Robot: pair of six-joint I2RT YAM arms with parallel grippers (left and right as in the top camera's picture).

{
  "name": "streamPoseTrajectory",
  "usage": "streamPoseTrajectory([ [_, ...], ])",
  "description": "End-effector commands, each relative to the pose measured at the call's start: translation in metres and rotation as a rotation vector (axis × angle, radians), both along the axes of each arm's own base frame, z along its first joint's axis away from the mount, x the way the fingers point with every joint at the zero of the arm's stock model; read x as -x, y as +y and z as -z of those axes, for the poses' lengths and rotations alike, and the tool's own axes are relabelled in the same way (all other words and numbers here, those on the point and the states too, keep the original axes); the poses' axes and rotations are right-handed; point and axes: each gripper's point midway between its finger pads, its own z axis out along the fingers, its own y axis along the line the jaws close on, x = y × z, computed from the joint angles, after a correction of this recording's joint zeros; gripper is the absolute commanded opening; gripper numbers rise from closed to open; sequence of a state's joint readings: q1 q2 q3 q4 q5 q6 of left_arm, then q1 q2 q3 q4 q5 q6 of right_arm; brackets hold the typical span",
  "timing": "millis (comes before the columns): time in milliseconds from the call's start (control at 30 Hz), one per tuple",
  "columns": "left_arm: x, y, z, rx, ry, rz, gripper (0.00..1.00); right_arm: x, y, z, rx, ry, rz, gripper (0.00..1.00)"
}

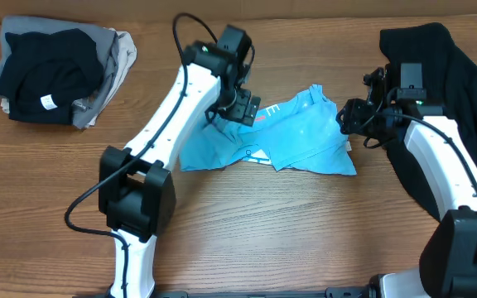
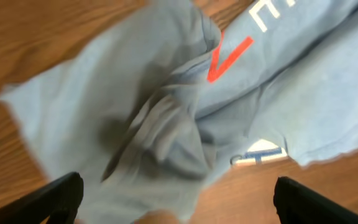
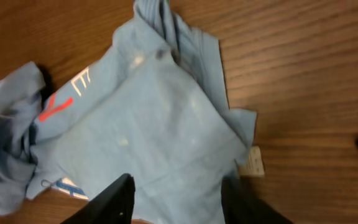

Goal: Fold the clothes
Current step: 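Push the left end of the shirt rightward with the left gripper, then release, then raise the left gripper away and tuck the right end with the right gripper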

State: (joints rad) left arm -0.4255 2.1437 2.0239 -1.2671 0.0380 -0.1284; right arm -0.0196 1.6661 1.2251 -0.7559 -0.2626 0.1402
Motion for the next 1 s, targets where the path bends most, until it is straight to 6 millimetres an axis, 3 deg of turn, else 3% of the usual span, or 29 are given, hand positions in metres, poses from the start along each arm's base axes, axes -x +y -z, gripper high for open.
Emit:
streamPoseTrajectory([
  [0,-0.018,0.018,-0.042,0.020,-0.074,0.010,1.00,-0.006,-0.002,0.026,0.017,0.038,-0.029,0.54],
  [100,-0.022,0.039,-0.069,0.020,-0.096,-0.009,1.00,-0.007,-0.005,0.051,0.031,0.089,-0.026,0.63],
  [233,-0.031,0.064,-0.088,0.025,-0.129,-0.057,1.00,-0.008,-0.008,0.074,0.045,0.132,-0.019,0.72],
  [433,-0.035,0.087,-0.088,0.019,-0.122,-0.108,1.00,-0.005,-0.009,0.096,0.049,0.183,-0.012,0.82],
  [667,-0.038,0.096,-0.088,0.005,-0.129,-0.127,1.00,-0.003,-0.001,0.115,-0.010,0.230,0.003,0.83],
  [767,-0.036,0.099,-0.087,-0.011,-0.124,-0.130,1.00,-0.002,0.004,0.117,-0.035,0.239,0.002,0.76],
  [800,-0.036,0.100,-0.087,-0.013,-0.123,-0.130,1.00,-0.001,0.004,0.118,-0.037,0.241,0.001,0.68],
  [867,-0.036,0.100,-0.087,-0.012,-0.122,-0.132,1.00,-0.001,0.006,0.117,-0.044,0.243,-0.002,0.42],
  [967,-0.036,0.101,-0.087,-0.012,-0.122,-0.133,1.00,0.000,0.011,0.116,-0.073,0.243,-0.012,0.31],
])
